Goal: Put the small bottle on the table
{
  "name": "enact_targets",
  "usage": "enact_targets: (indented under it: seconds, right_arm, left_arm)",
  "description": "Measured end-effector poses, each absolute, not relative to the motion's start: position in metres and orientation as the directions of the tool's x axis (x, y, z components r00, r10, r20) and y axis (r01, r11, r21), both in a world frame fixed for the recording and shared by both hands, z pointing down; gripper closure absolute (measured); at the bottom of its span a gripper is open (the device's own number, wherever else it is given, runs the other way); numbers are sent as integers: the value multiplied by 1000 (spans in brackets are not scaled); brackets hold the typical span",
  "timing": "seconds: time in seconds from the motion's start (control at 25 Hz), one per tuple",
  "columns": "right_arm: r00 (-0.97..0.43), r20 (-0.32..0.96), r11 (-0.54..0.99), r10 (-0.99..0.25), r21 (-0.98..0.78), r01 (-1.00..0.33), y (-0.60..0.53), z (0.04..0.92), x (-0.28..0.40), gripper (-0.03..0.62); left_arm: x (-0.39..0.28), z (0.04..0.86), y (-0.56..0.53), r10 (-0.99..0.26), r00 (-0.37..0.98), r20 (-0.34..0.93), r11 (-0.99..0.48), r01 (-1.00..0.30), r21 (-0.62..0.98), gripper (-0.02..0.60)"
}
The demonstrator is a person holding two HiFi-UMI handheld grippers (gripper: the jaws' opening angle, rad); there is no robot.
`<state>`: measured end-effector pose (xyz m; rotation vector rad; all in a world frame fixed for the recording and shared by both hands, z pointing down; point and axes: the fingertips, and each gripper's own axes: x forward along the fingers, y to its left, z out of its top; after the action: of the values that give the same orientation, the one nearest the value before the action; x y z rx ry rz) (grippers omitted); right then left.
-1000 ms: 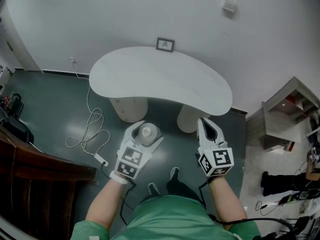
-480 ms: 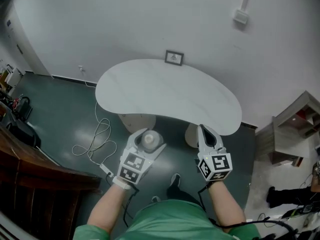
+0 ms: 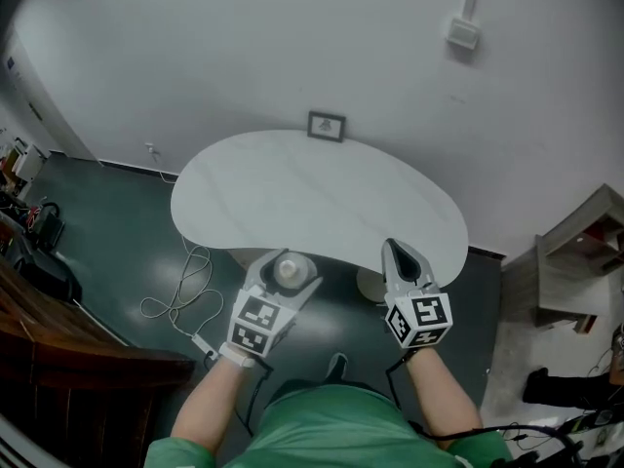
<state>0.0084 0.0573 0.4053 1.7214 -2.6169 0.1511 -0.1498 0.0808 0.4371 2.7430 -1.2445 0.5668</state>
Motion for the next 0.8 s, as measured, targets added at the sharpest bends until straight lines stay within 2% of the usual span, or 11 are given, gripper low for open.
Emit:
enact_targets:
  seconds: [0.8]
  right_arm:
    - [-285,105,276,-953,-89,-957,-38,427,92,591]
  left_arm:
    - [-84,466,-44,-653,640,405,-731,-673,-116,235]
